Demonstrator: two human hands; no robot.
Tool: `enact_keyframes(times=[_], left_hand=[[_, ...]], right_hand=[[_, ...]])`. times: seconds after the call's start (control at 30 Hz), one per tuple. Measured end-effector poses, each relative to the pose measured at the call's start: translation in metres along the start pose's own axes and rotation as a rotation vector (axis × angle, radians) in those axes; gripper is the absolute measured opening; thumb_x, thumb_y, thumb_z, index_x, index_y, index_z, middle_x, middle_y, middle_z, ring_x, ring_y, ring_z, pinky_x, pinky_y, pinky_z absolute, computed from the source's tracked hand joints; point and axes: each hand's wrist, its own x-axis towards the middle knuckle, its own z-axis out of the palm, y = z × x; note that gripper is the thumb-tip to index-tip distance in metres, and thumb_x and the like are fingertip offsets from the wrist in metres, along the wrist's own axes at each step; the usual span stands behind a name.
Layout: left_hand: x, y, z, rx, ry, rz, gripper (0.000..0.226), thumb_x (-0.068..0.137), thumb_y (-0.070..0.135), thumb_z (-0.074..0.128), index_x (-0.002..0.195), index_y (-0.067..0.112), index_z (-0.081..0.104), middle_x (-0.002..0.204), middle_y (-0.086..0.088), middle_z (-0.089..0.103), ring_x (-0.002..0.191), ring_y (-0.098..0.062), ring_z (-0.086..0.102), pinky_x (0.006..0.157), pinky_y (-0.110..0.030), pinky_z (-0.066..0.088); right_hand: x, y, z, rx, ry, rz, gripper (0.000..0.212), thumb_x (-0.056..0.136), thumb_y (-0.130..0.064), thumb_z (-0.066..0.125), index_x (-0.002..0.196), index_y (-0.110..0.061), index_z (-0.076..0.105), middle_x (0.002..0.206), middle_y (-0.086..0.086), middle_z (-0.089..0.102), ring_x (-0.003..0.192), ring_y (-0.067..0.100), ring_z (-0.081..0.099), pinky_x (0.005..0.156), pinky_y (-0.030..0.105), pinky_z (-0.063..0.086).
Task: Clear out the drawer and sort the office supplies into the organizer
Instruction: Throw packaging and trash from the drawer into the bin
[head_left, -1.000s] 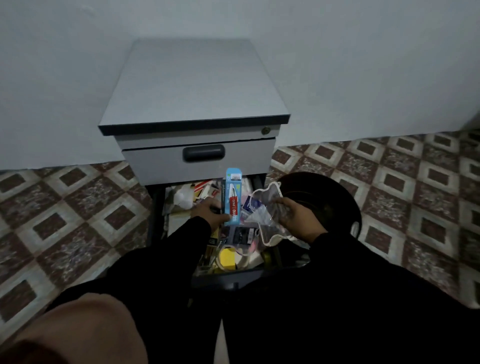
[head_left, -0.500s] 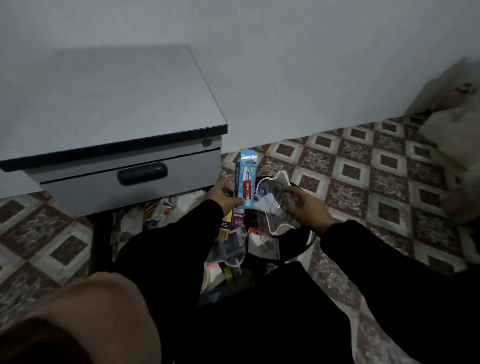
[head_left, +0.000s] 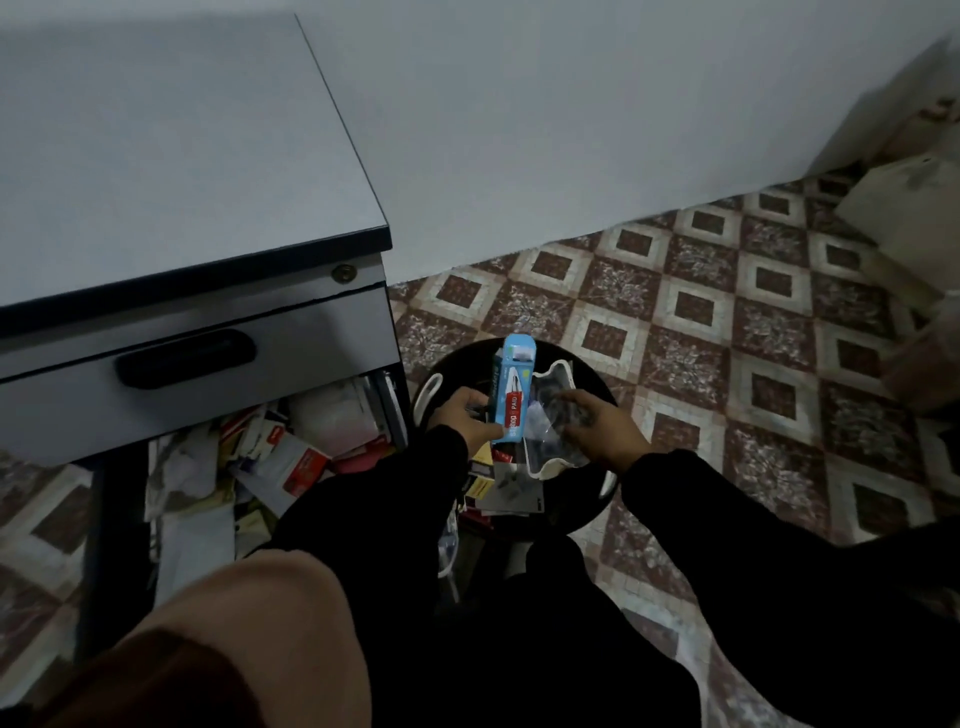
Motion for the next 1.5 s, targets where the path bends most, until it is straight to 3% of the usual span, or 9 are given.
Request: enact_keyframes(times=[0.13, 0.4, 0.5, 0.63, 0.73, 0.97, 1.07, 1.23, 1.5], left_hand=[[0.004, 0.004, -0.012, -0.063, -0.091, -0.048, 0.06, 0.087, 0.015, 0.066, 0.14, 0.015, 0.037, 0.146, -0.01, 0.035, 0.125, -0.029, 0.044, 0.094, -0.034, 0.042], [-0.015, 0.001, -0.048, -0.15, -0.032, -0.014, 0.057, 0.088, 0.018, 0.064, 0.139, 0.014, 0.039, 0.15, -0.012, 0.03, 0.136, -0.029, 0.033, 0.097, -0.037, 0.037], [-0.035, -0.008, -0.069, -0.17, -0.005, 0.006, 0.053, 0.088, 0.014, 0.064, 0.136, 0.01, 0.041, 0.139, -0.015, 0.043, 0.123, -0.028, 0.047, 0.087, -0.03, 0.039], [-0.066, -0.04, -0.107, -0.245, 0.012, 0.011, 0.044, 0.088, 0.005, 0.061, 0.129, 0.006, 0.045, 0.102, -0.012, 0.052, 0.071, -0.013, 0.05, 0.051, -0.016, 0.042], [-0.091, -0.071, -0.136, -0.255, 0.044, -0.017, 0.035, 0.087, 0.008, 0.063, 0.117, 0.016, 0.047, 0.096, -0.009, 0.052, 0.067, -0.013, 0.047, 0.048, -0.017, 0.038], [-0.137, -0.141, -0.178, -0.254, 0.145, -0.107, 0.039, 0.087, 0.008, 0.063, 0.123, 0.012, 0.047, 0.099, -0.011, 0.056, 0.07, -0.008, 0.058, 0.055, -0.017, 0.044], [-0.146, -0.162, -0.186, -0.25, 0.152, -0.195, 0.045, 0.088, 0.013, 0.064, 0.13, 0.013, 0.046, 0.123, -0.015, 0.053, 0.095, -0.022, 0.053, 0.075, -0.029, 0.043], [-0.147, -0.189, -0.189, -0.262, 0.169, -0.236, 0.051, 0.088, 0.014, 0.064, 0.135, 0.013, 0.043, 0.135, -0.017, 0.047, 0.123, -0.029, 0.046, 0.09, -0.035, 0.038], [-0.136, -0.208, -0.18, -0.186, 0.193, -0.19, 0.046, 0.083, 0.01, 0.069, 0.125, 0.018, 0.052, 0.125, -0.014, 0.054, 0.106, -0.021, 0.052, 0.087, -0.034, 0.045]], right_hand=[[0.006, -0.003, 0.005, 0.055, -0.069, 0.023, 0.052, 0.093, -0.018, 0.056, 0.141, -0.027, 0.039, 0.14, 0.004, 0.047, 0.123, 0.02, 0.049, 0.089, 0.023, 0.04], [-0.011, -0.033, 0.008, 0.162, -0.068, -0.006, 0.051, 0.088, -0.016, 0.063, 0.136, -0.017, 0.044, 0.129, 0.007, 0.051, 0.109, 0.02, 0.053, 0.08, 0.023, 0.039], [-0.023, -0.053, 0.016, 0.158, -0.117, -0.059, 0.042, 0.088, -0.014, 0.063, 0.128, -0.015, 0.05, 0.12, 0.008, 0.054, 0.095, 0.016, 0.053, 0.078, 0.026, 0.042], [-0.041, -0.083, 0.036, 0.167, -0.234, -0.146, 0.027, 0.086, -0.008, 0.065, 0.111, -0.013, 0.057, 0.108, 0.008, 0.058, 0.085, 0.016, 0.058, 0.068, 0.02, 0.046], [-0.055, -0.104, 0.057, 0.162, -0.292, -0.217, 0.027, 0.082, 0.001, 0.066, 0.105, -0.012, 0.059, 0.097, 0.009, 0.059, 0.08, 0.017, 0.059, 0.069, 0.02, 0.051], [-0.076, -0.133, 0.104, -0.099, -0.317, -0.382, 0.036, 0.08, -0.002, 0.068, 0.115, -0.007, 0.059, 0.097, 0.002, 0.058, 0.092, 0.013, 0.054, 0.068, 0.014, 0.034], [-0.076, -0.13, 0.114, -0.273, -0.321, -0.398, 0.046, 0.083, -0.011, 0.066, 0.127, -0.012, 0.052, 0.116, 0.006, 0.059, 0.109, 0.021, 0.055, 0.068, 0.013, 0.029], [-0.065, -0.122, 0.121, -0.522, -0.284, -0.34, 0.055, 0.085, -0.018, 0.062, 0.136, -0.022, 0.041, 0.13, 0.016, 0.049, 0.118, 0.033, 0.05, 0.094, 0.035, 0.04], [-0.06, -0.117, 0.122, -0.592, -0.304, -0.298, 0.056, 0.087, -0.023, 0.059, 0.139, -0.023, 0.037, 0.125, 0.017, 0.055, 0.114, 0.032, 0.054, 0.092, 0.038, 0.045]])
